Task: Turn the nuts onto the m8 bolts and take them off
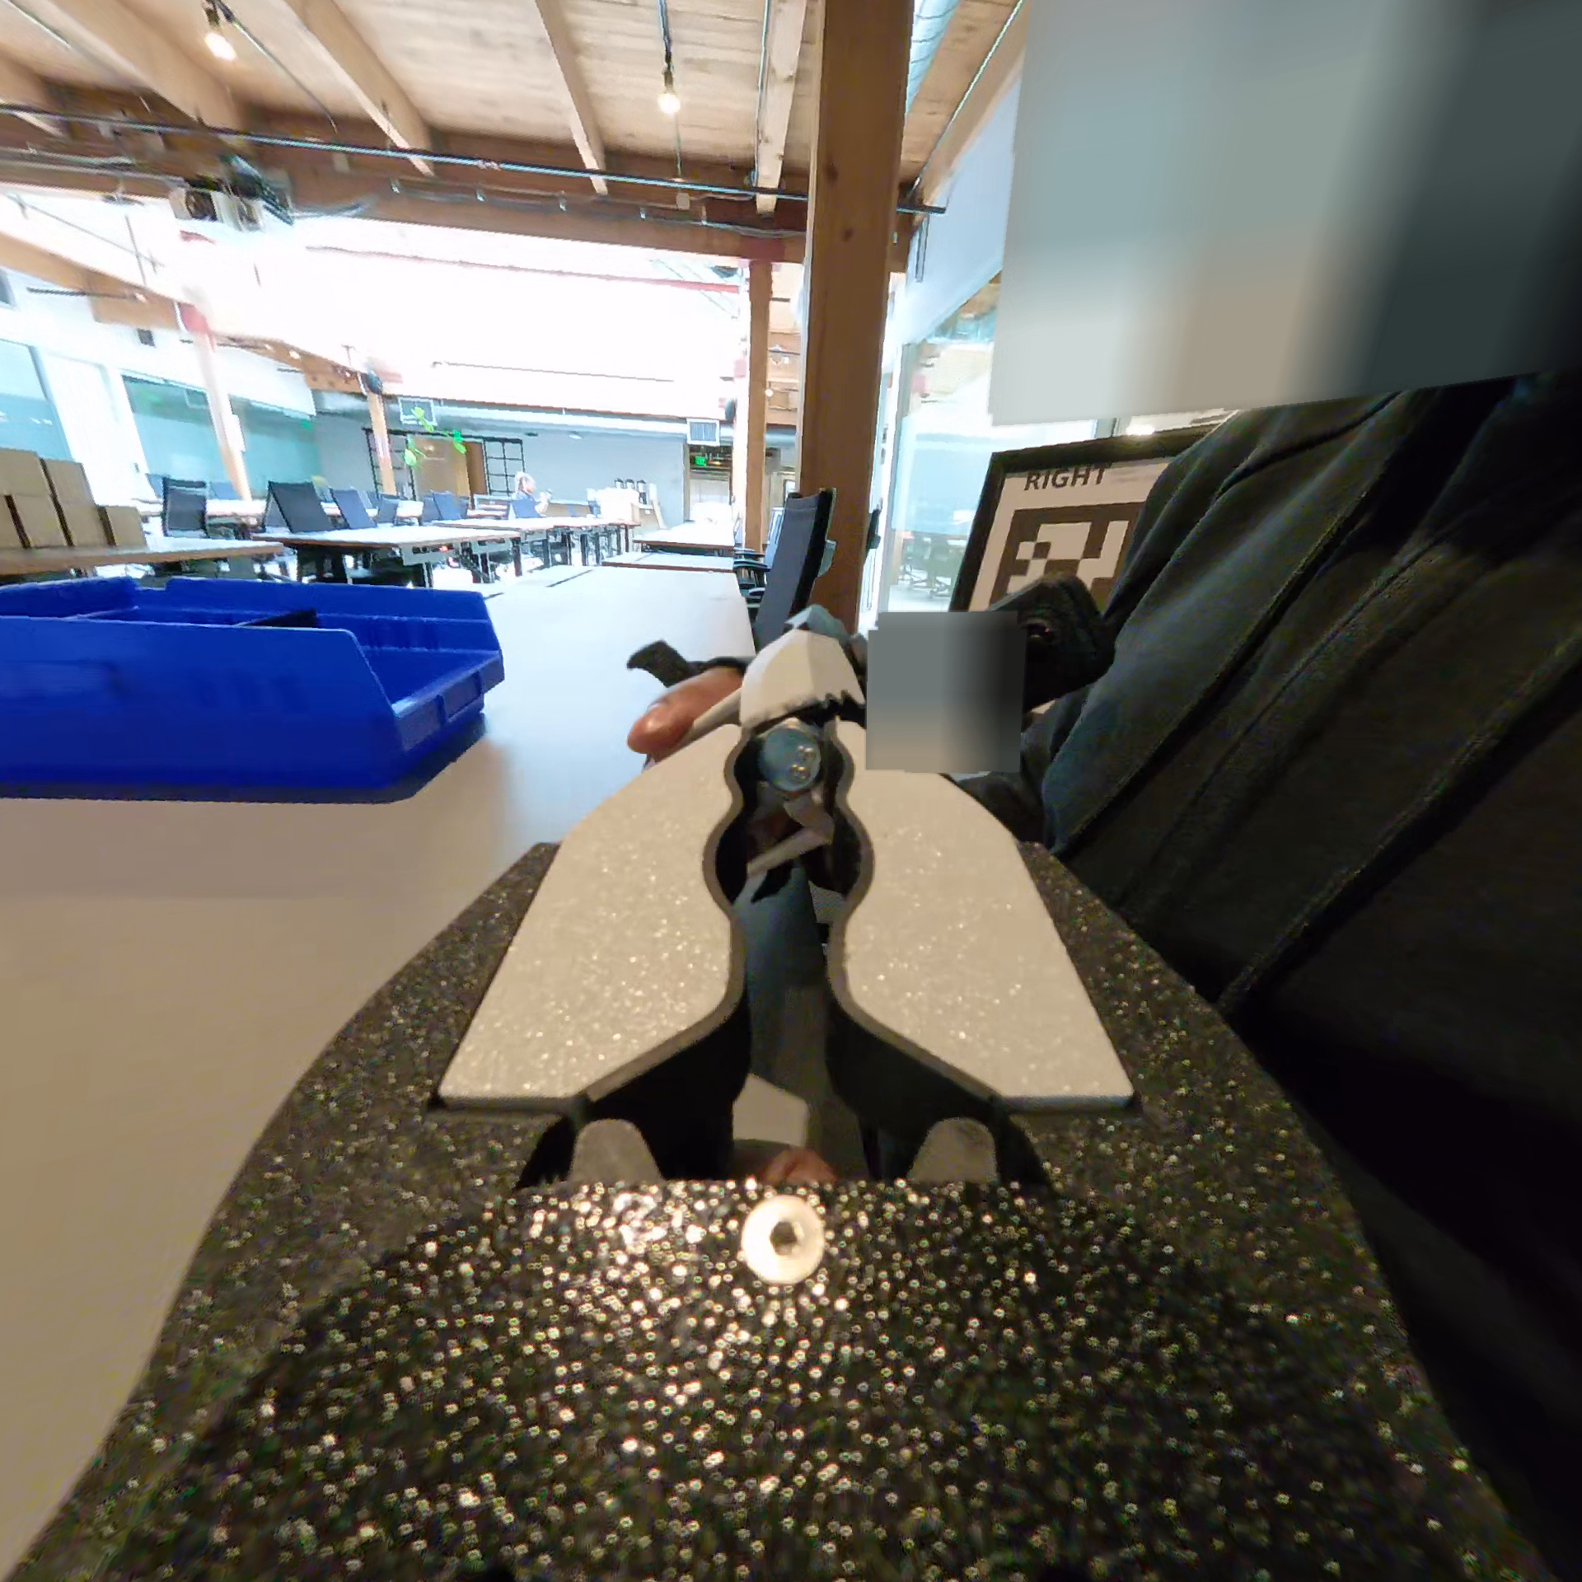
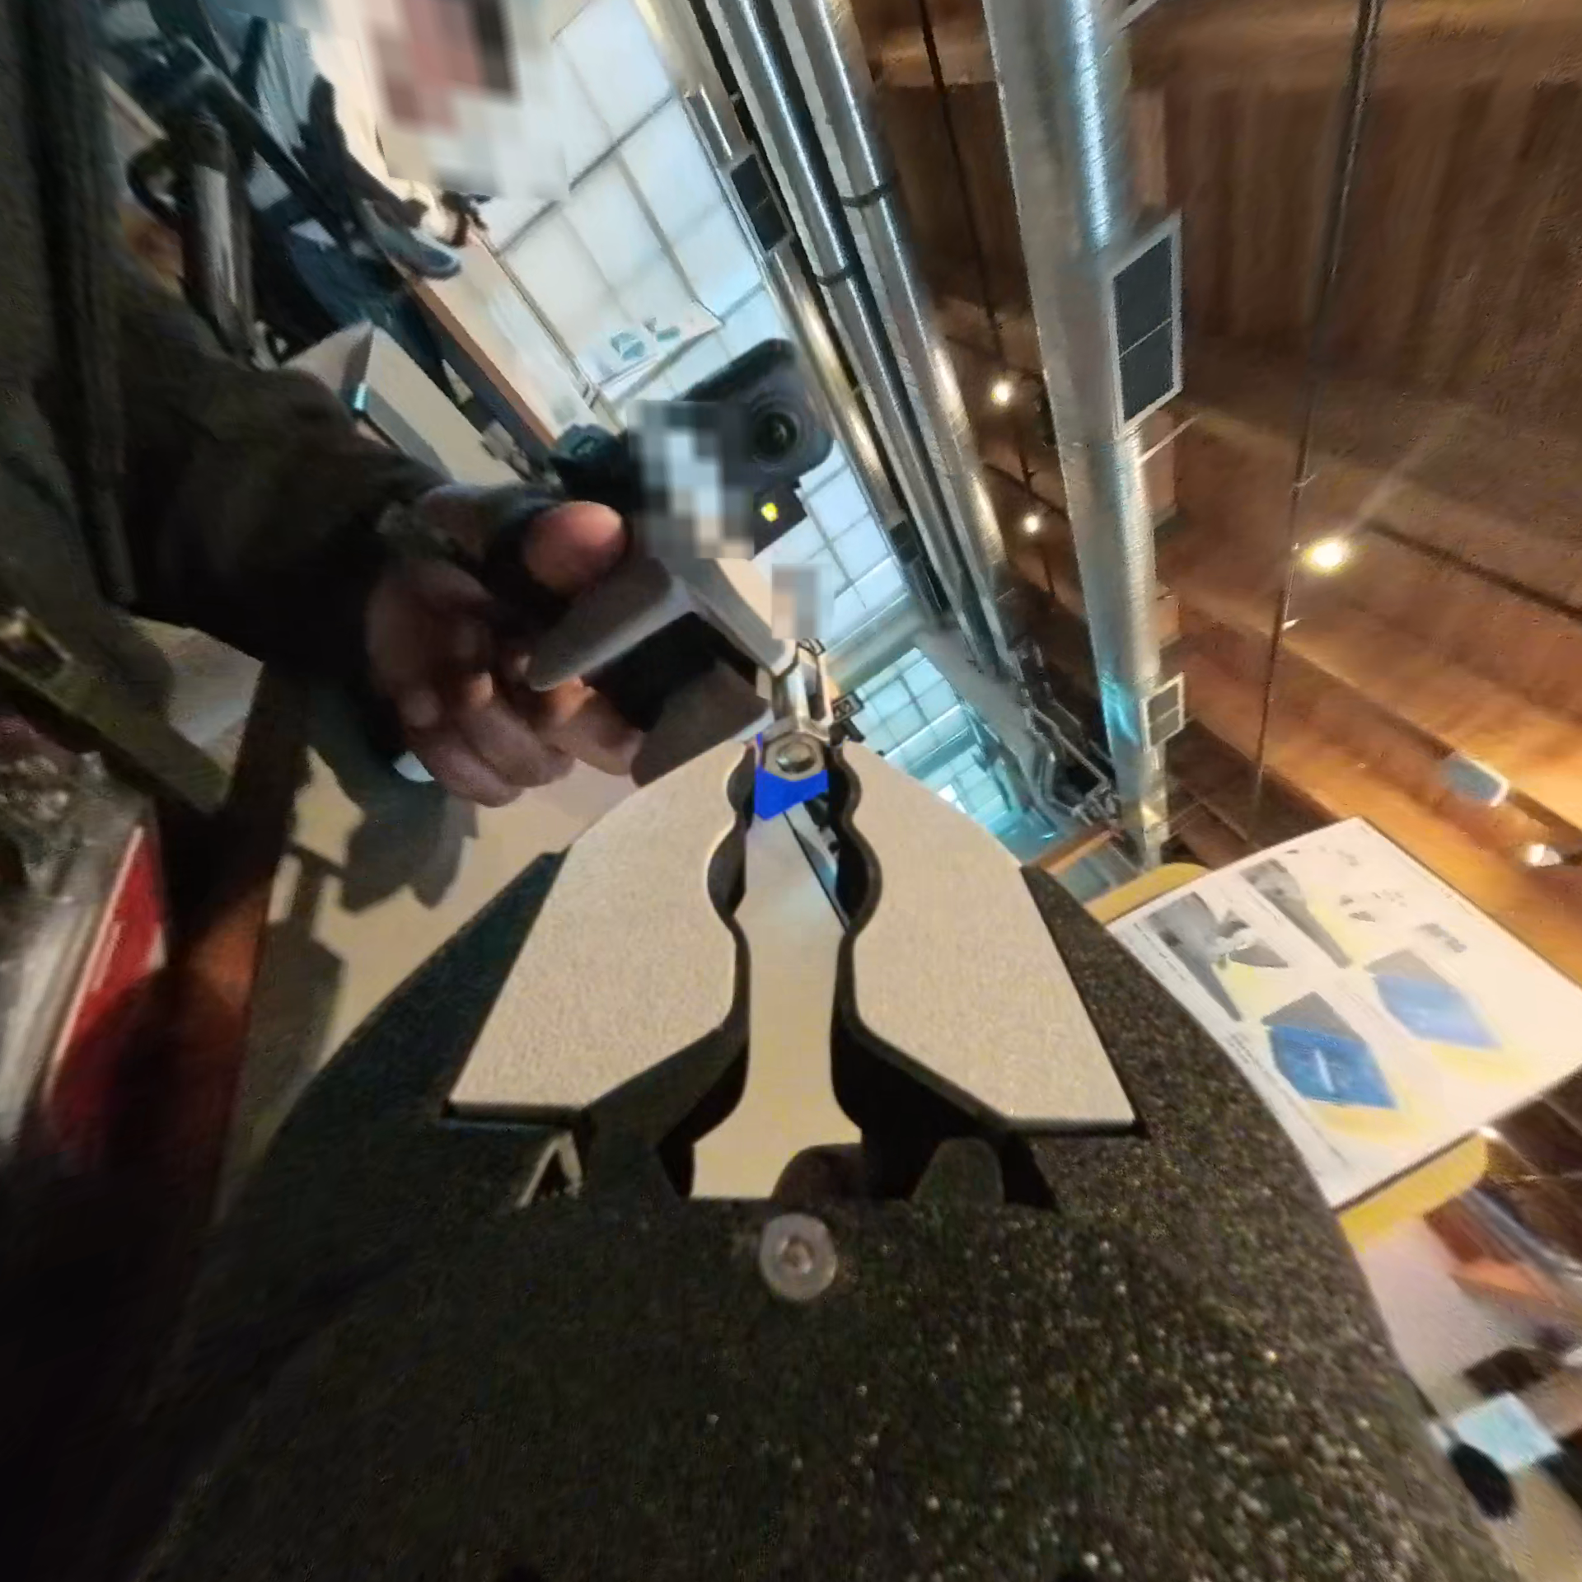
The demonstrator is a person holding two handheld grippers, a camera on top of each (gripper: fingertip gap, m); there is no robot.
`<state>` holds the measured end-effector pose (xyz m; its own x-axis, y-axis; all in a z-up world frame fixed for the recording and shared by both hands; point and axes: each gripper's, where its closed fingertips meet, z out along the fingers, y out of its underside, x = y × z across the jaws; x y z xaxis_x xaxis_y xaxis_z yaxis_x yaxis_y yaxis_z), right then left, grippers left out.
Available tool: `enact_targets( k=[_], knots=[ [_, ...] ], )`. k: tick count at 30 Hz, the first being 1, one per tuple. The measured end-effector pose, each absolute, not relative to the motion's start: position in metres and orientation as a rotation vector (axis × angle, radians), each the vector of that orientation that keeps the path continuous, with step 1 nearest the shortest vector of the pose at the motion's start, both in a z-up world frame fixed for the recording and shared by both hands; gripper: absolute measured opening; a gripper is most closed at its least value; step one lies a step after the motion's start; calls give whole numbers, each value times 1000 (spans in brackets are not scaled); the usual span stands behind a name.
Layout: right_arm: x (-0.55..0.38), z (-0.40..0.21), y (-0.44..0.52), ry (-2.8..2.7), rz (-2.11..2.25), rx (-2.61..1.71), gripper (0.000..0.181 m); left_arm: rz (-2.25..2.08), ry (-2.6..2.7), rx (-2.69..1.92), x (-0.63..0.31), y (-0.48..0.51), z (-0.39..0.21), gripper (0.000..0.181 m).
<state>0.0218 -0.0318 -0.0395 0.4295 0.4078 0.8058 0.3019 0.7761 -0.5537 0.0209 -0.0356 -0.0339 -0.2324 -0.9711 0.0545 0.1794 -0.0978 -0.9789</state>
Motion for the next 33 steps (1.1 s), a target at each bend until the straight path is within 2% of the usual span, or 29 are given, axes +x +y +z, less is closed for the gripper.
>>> enact_targets(
  k=[5,9,12,14,25,28,33],
  knots=[
    [18,-41,-33,-1098,456,-903,39,-1476,1114,-934,15,-29,-26,14],
    [23,-31,-32,-979,796,-1041,35,-1374,1161,-909,20,-32,-30,14],
    [24,-29,-32,-944,919,-1085,23,-1354,1184,-901,22,-35,-32,14],
    [24,-32,-33,-976,871,-1075,14,-1357,1179,-911,22,-33,-32,14],
    [21,-36,-33,-1131,-48,-663,15,-1458,1140,-972,22,-29,-30,14],
    [22,-31,-33,-1089,3,-688,28,-1467,1112,-966,19,-26,-28,14],
    [29,-25,-28,-977,545,-939,34,-1460,1106,-948,19,-26,-27,14]
  ],
)
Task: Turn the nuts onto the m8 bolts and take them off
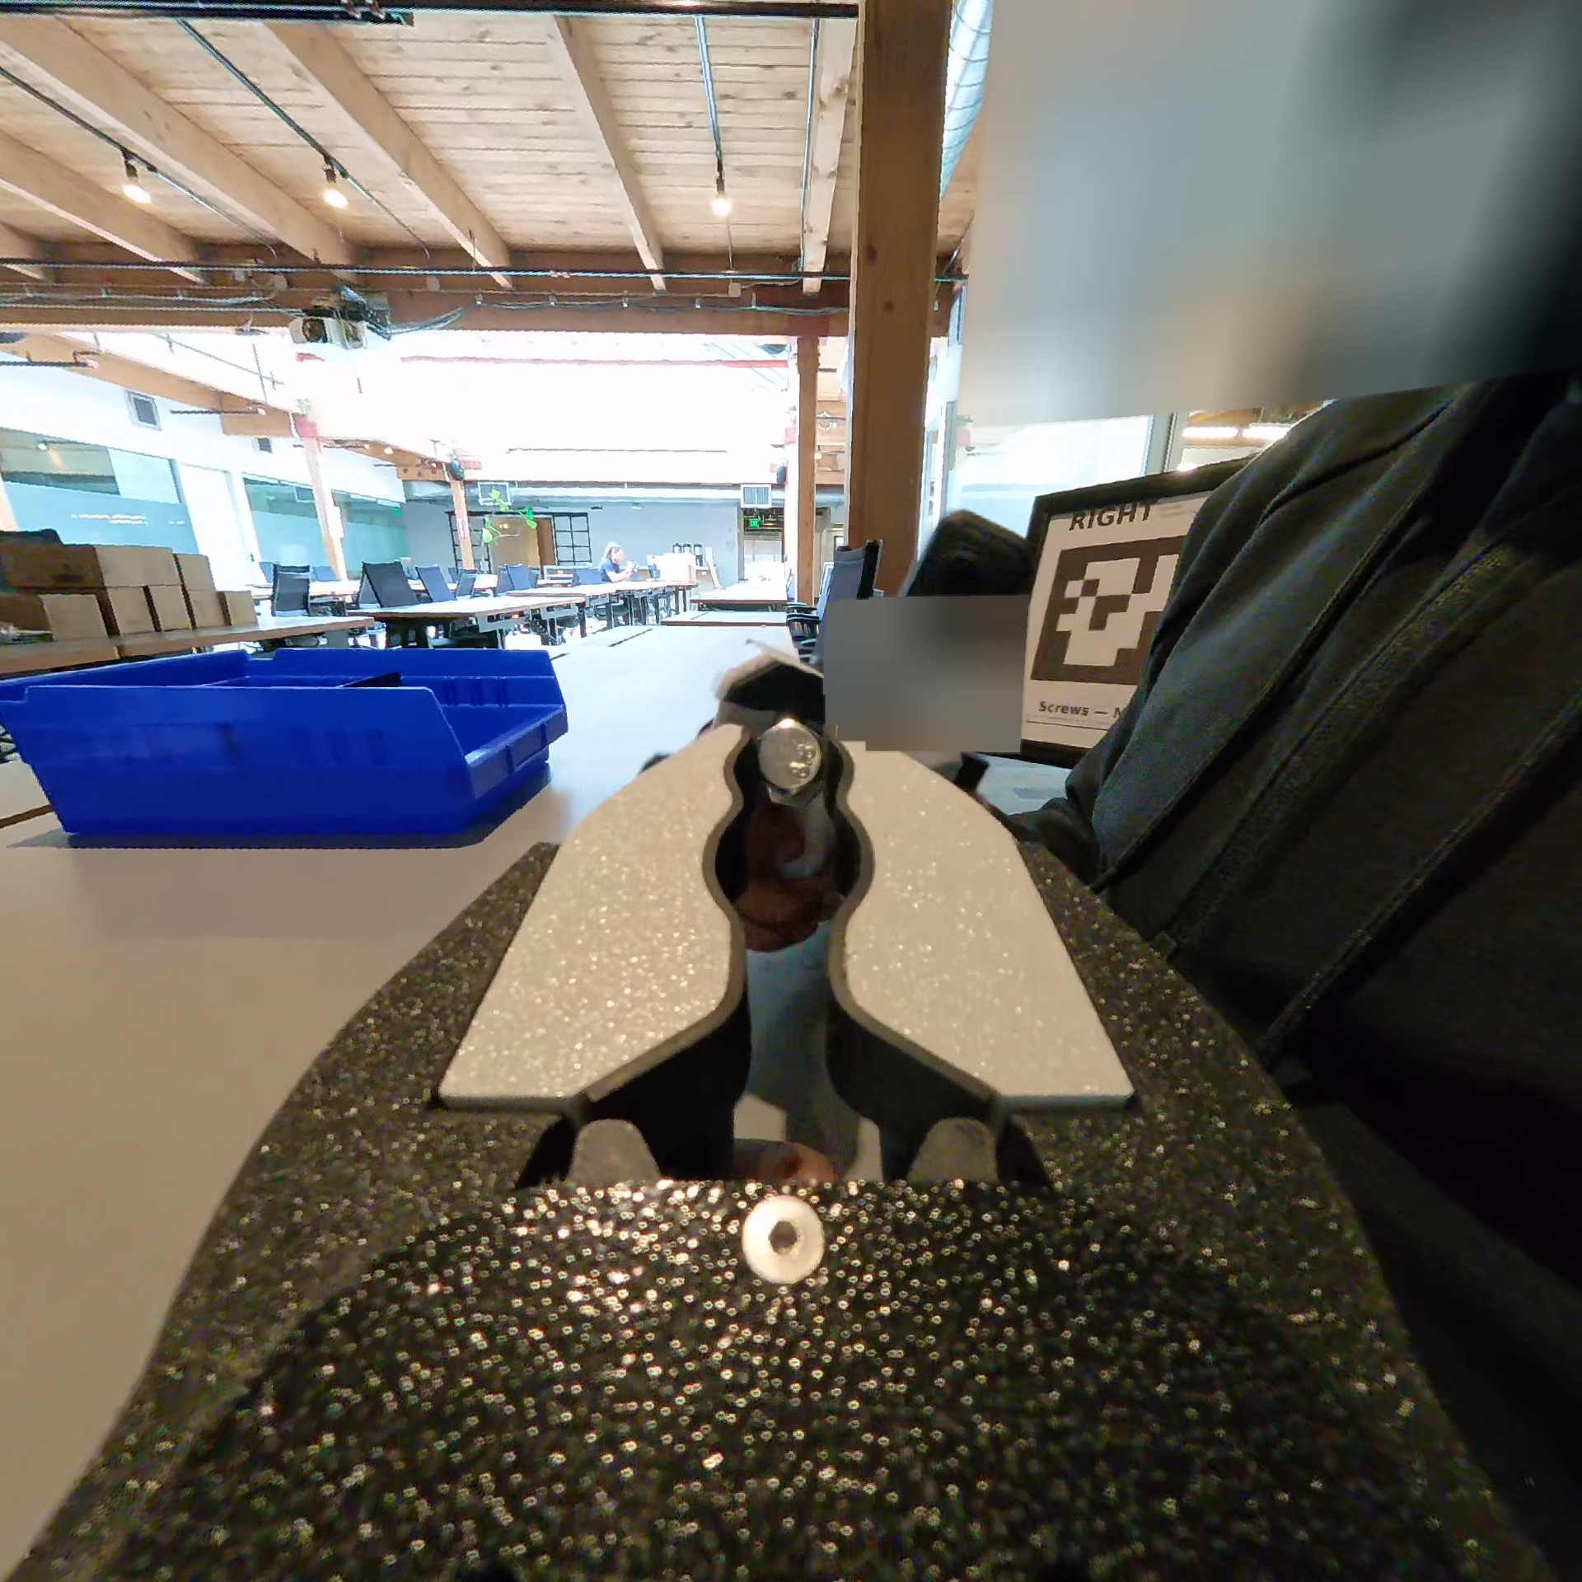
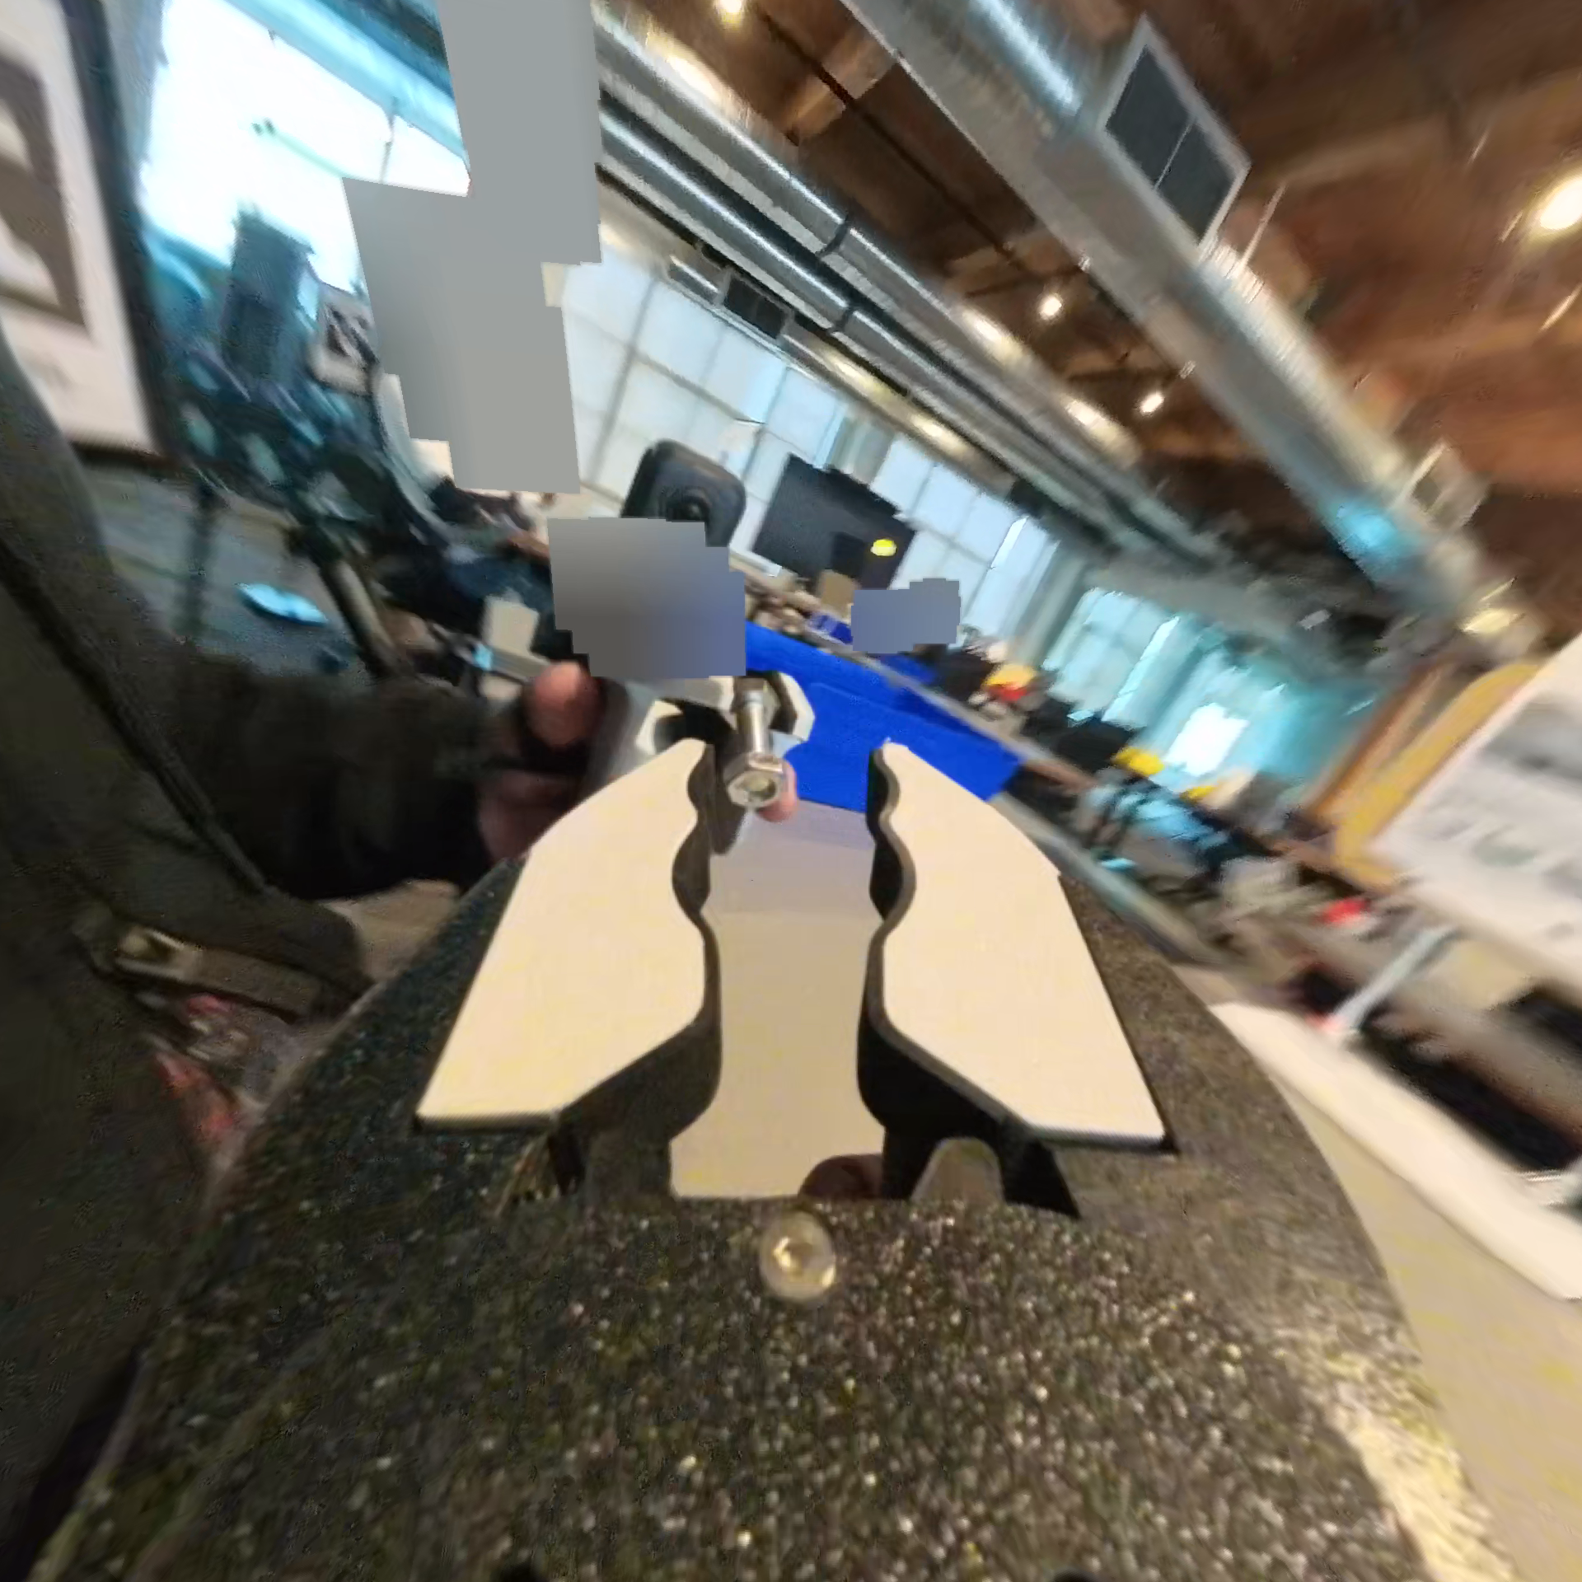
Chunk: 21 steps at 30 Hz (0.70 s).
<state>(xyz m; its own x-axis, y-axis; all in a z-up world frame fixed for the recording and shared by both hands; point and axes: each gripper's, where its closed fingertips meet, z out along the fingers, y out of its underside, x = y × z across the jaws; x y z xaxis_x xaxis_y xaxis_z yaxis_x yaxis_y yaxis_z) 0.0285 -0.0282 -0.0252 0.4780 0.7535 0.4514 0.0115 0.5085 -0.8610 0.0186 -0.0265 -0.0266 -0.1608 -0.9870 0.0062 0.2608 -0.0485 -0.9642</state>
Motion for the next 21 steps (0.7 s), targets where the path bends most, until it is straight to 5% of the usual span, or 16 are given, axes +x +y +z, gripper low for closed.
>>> enact_targets(
  k=[9,21],
  knots=[
    [18,-37,-34,-948,1077,-1183,16,-1410,1154,-901,22,-34,-28,14],
    [25,-34,-16,-1070,-220,-687,21,-1510,1066,-1039,25,-20,-29,14]
  ],
)
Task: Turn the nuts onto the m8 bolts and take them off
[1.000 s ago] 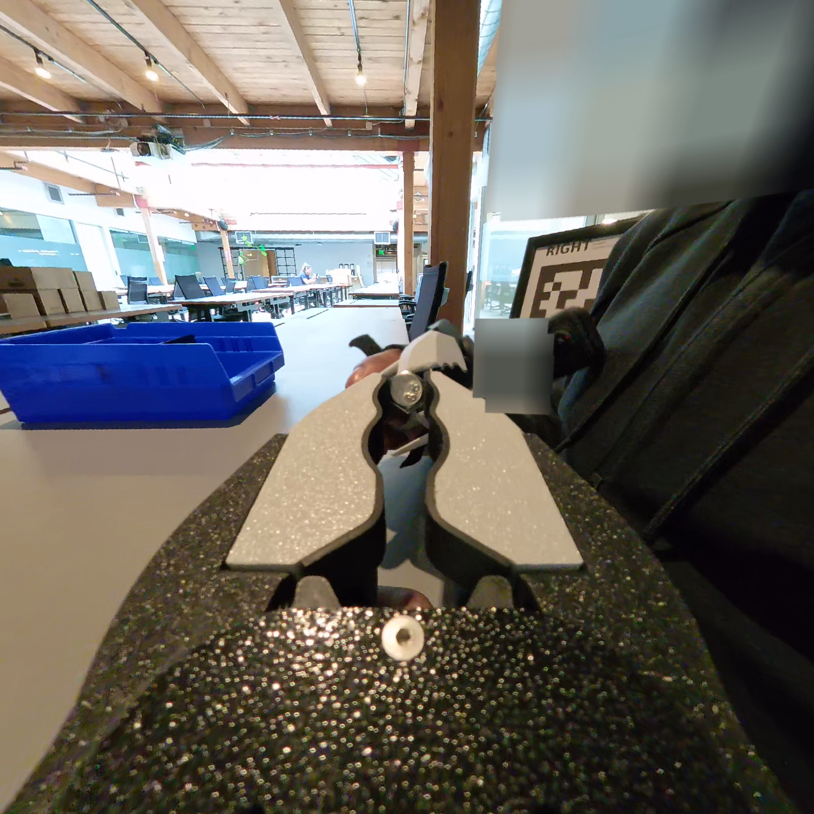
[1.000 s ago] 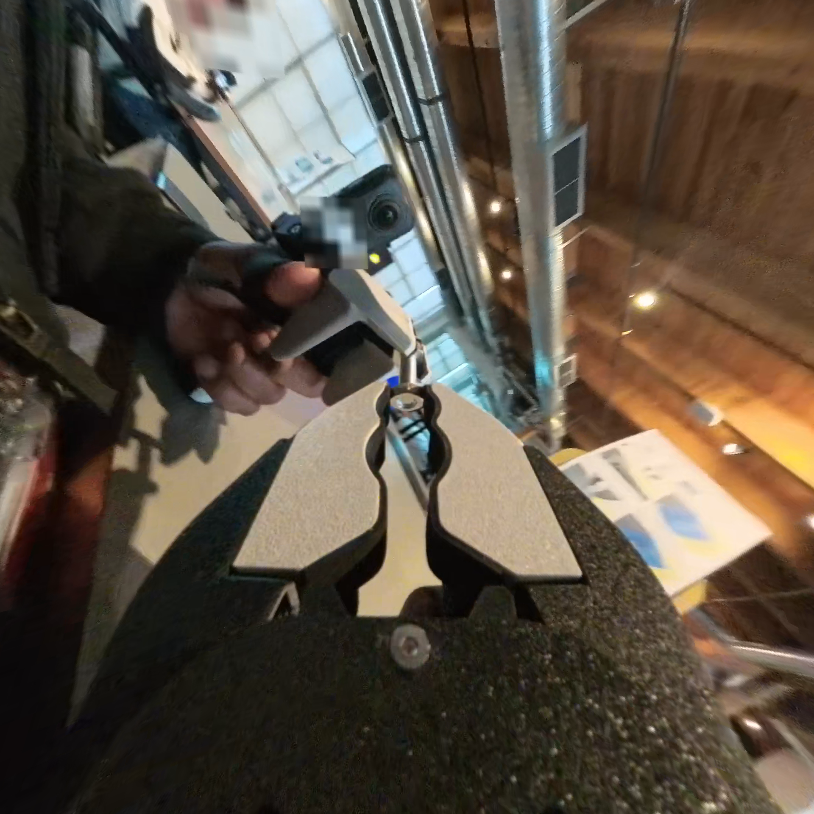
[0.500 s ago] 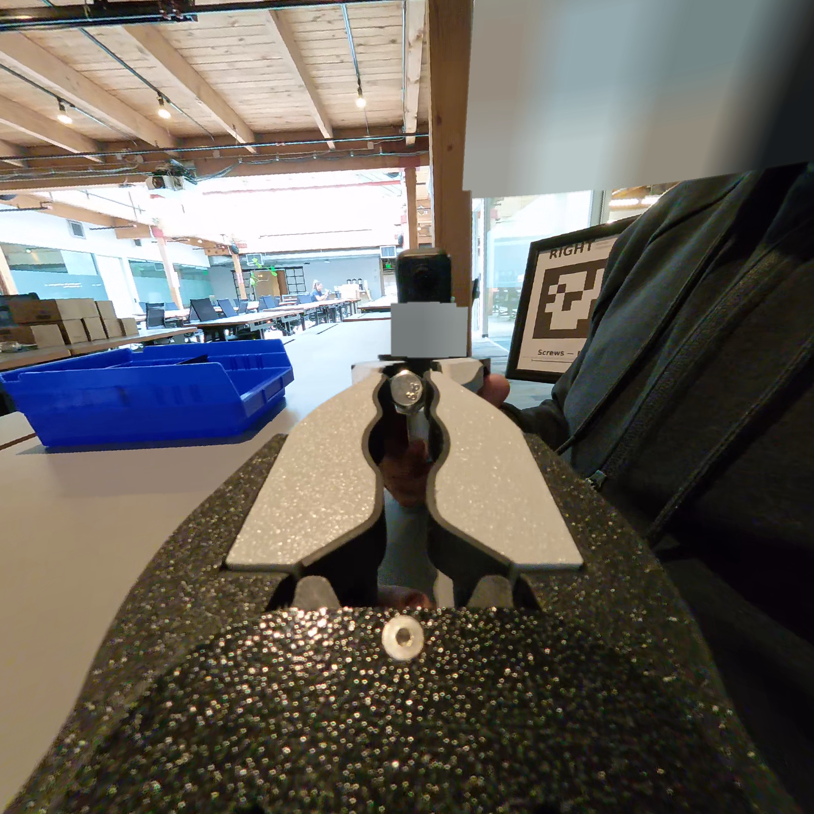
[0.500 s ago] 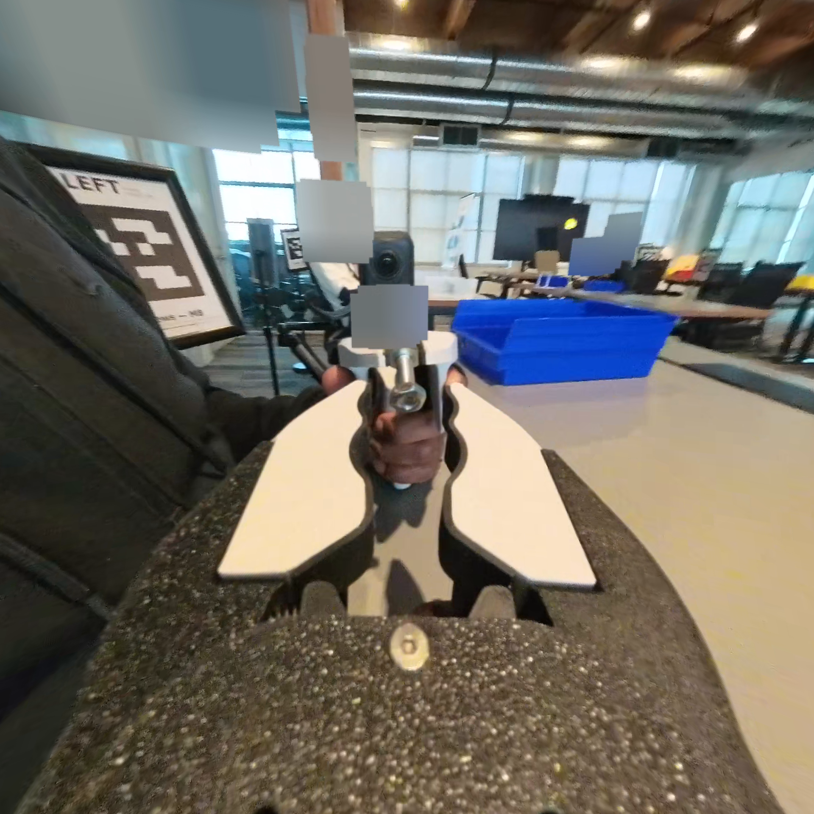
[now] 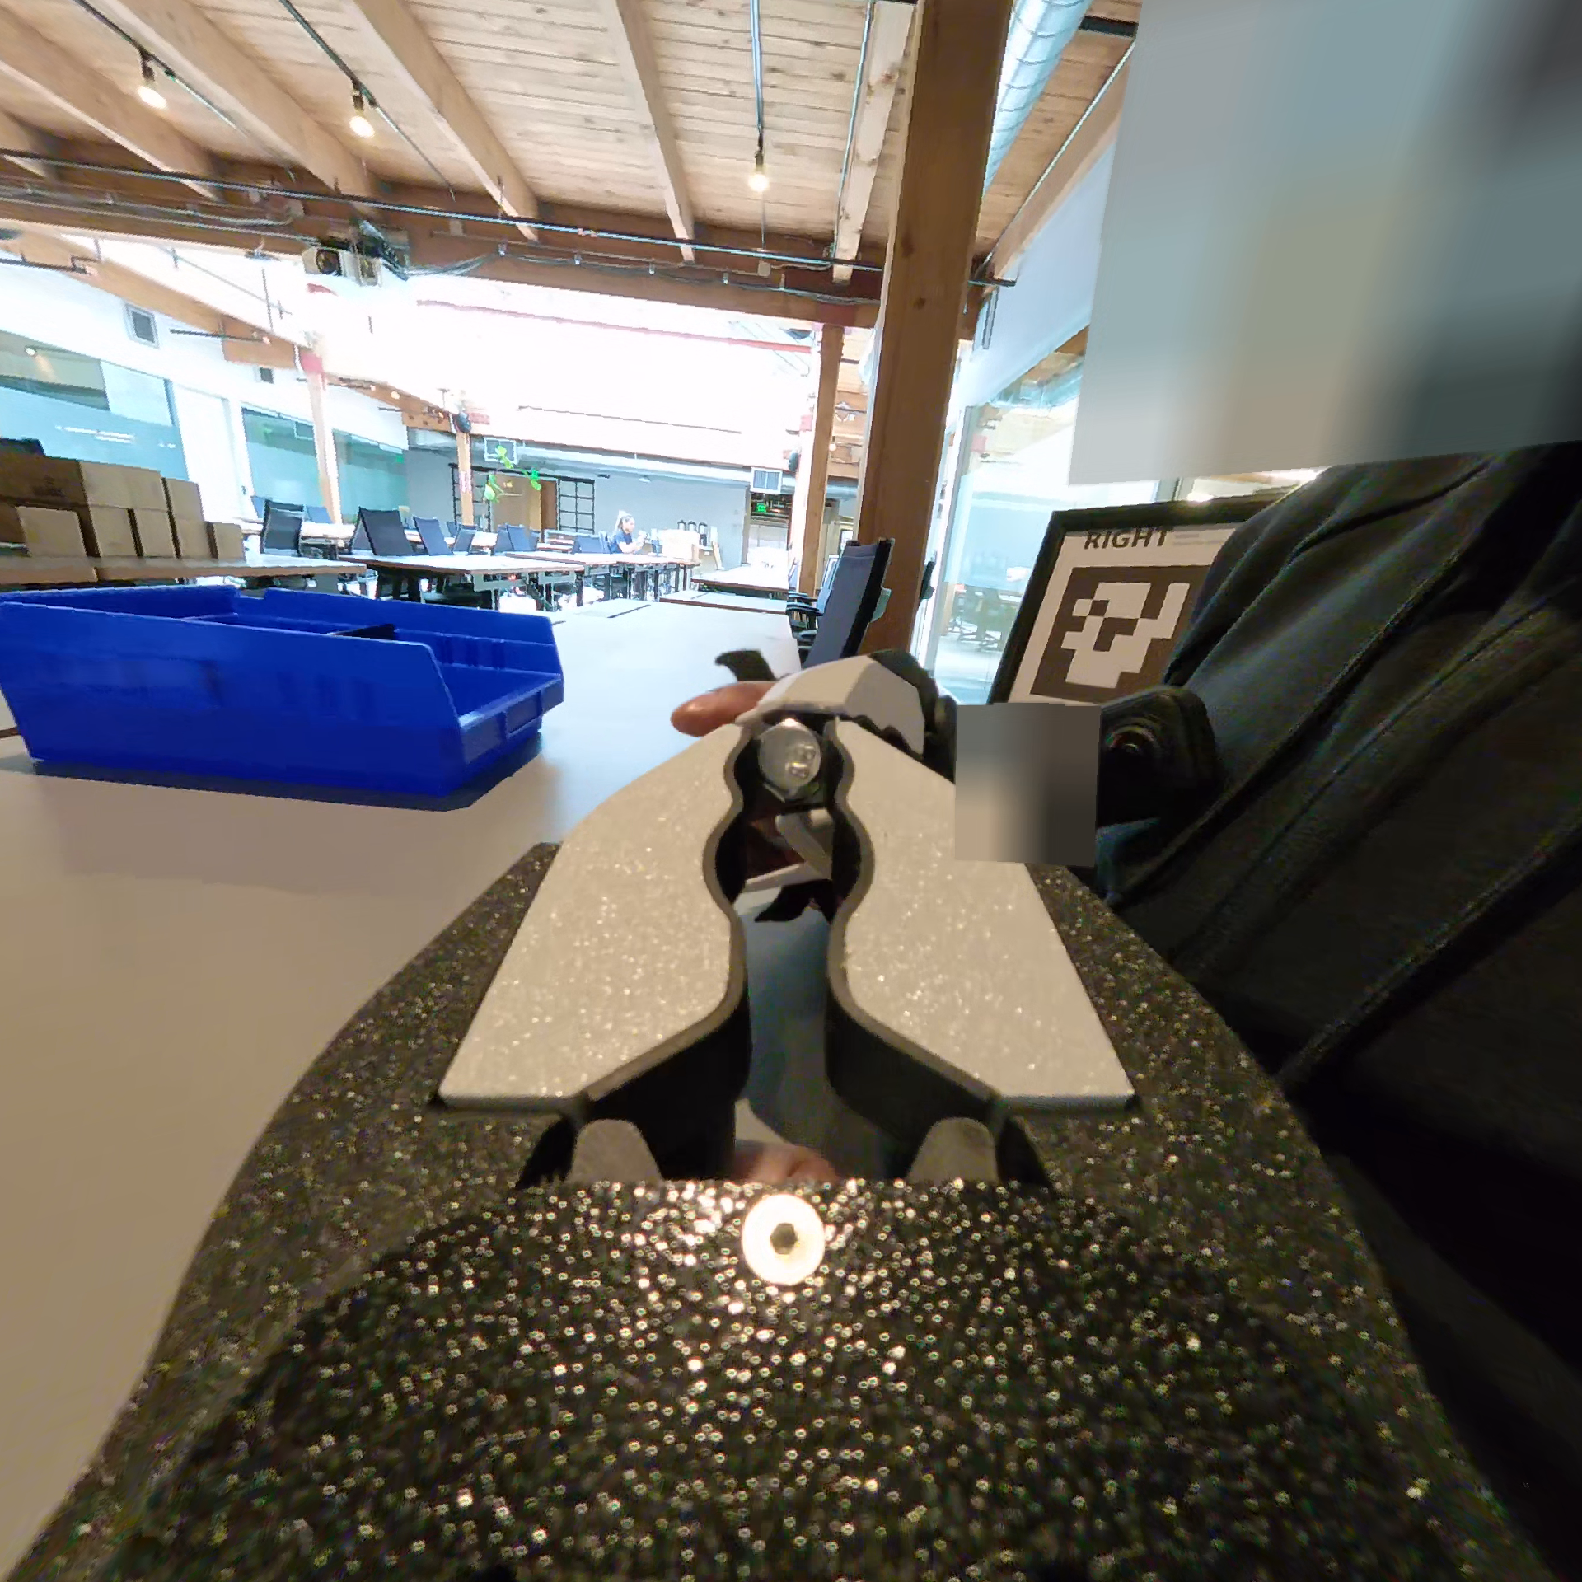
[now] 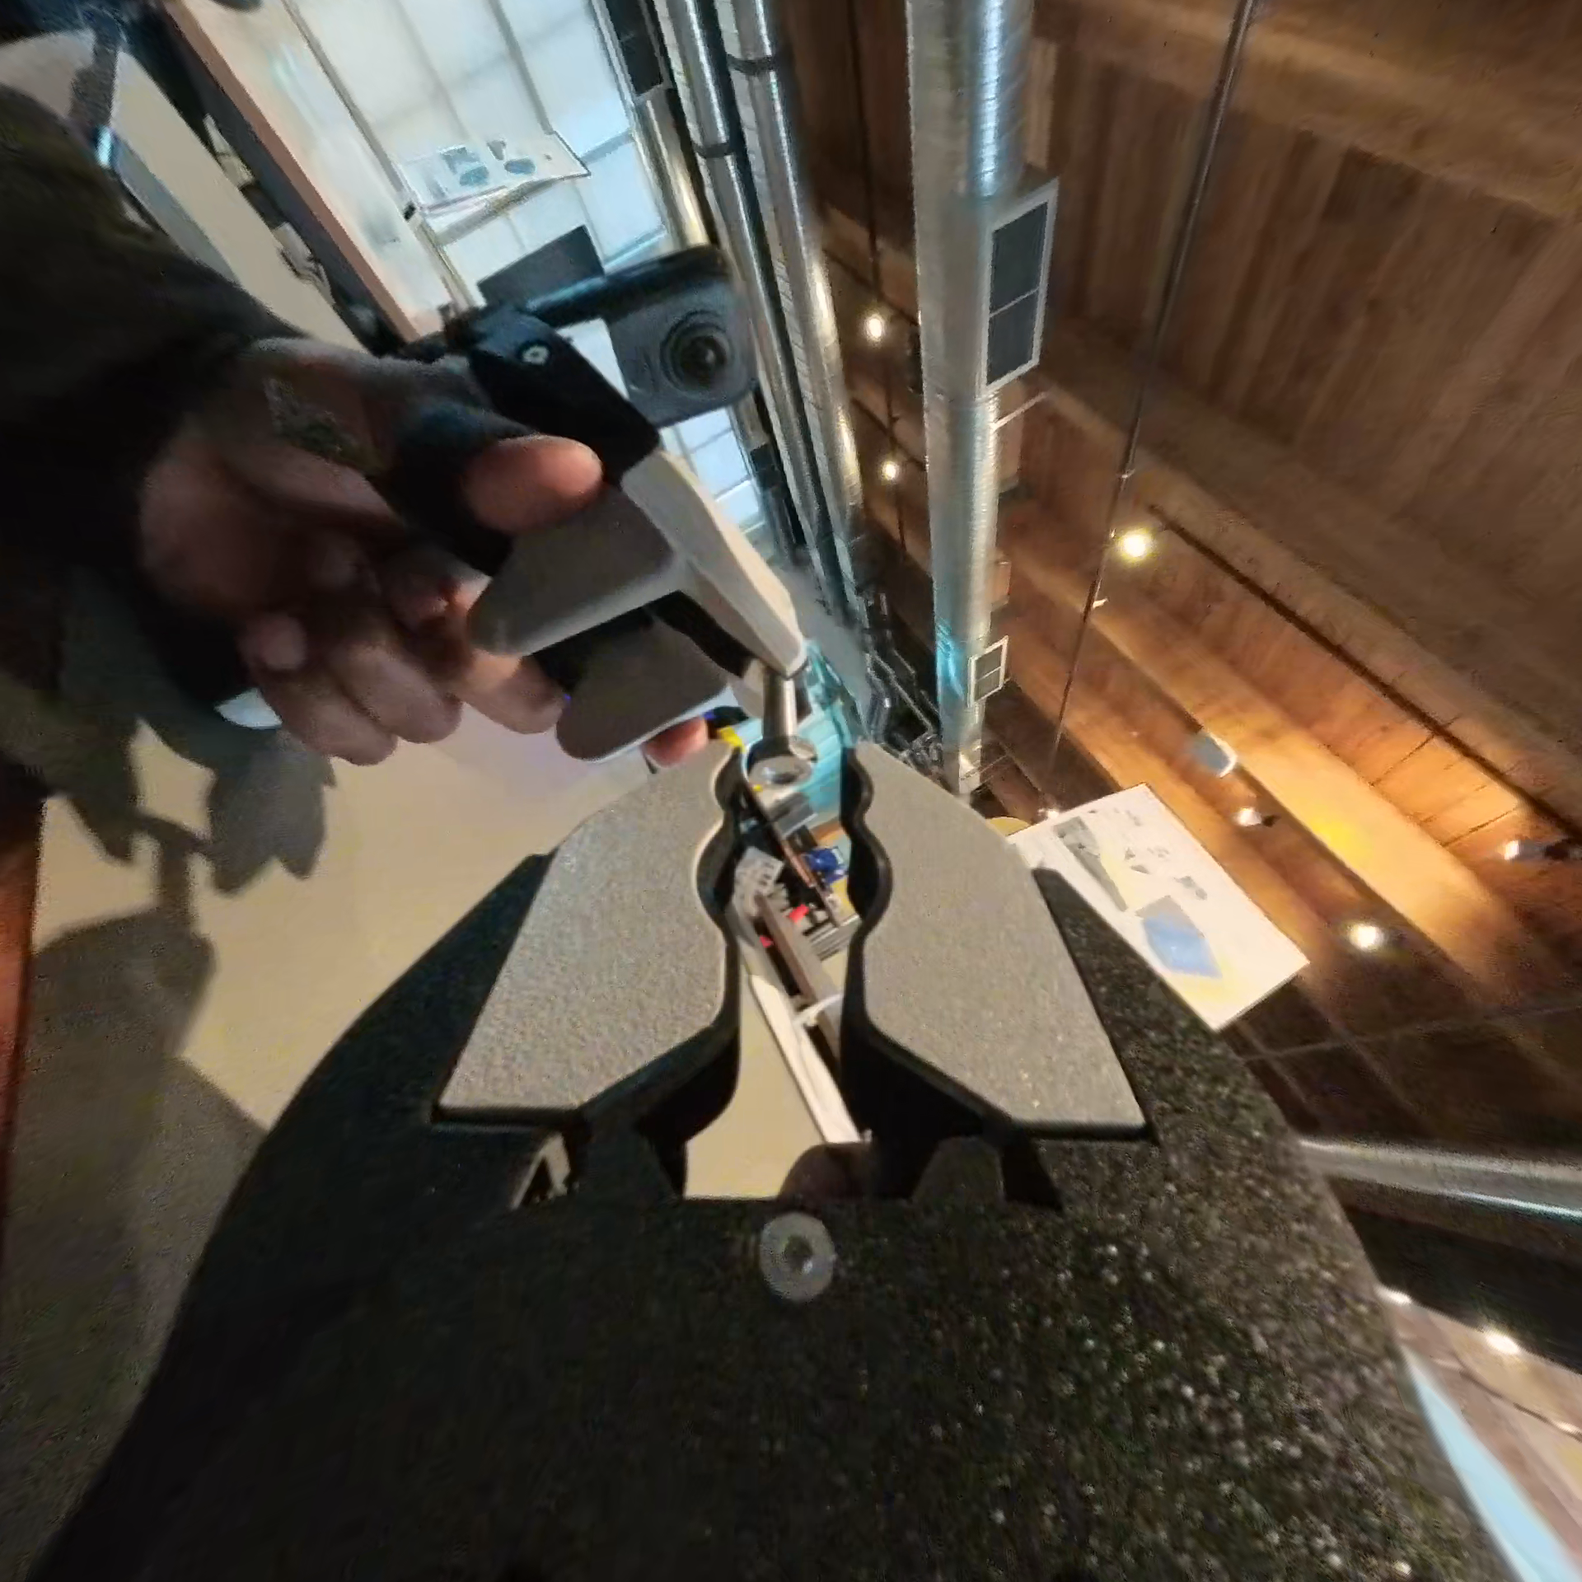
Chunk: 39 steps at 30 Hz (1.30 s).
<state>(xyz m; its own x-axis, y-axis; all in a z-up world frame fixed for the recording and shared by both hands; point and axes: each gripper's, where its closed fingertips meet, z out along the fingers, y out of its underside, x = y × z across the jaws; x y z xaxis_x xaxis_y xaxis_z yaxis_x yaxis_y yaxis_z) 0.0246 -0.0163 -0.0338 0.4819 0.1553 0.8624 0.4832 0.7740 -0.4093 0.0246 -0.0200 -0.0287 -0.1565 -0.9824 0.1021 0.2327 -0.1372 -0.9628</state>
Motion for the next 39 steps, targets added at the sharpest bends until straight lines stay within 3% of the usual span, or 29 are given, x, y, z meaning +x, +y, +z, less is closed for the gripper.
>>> enact_targets(
  k=[3,8,12,15,18,25,31,36,39],
  knots=[
    [26,-32,-17,-1038,26,-791,35,-1523,1040,-997,20,-20,-24,14],
    [29,-25,-25,-938,712,-1013,35,-1507,1049,-960,21,-24,-23,14],
    [28,-27,-28,-907,983,-1118,29,-1479,1081,-937,23,-28,-24,14],
    [22,-35,-29,-948,991,-1154,16,-1473,1097,-929,23,-31,-25,14],
    [21,-38,-26,-986,809,-1107,14,-1487,1083,-950,24,-28,-25,14],
    [28,-41,-13,-1131,-71,-763,15,-1543,1050,-1070,28,-19,-30,14],
    [26,-39,-22,-1072,480,-967,43,-1554,1006,-1003,20,-18,-23,14],
    [26,-33,-28,-961,930,-1123,38,-1521,1049,-965,22,-25,-24,14],
    [24,-33,-27,-946,959,-1143,24,-1512,1072,-956,23,-28,-25,14]
  ],
)
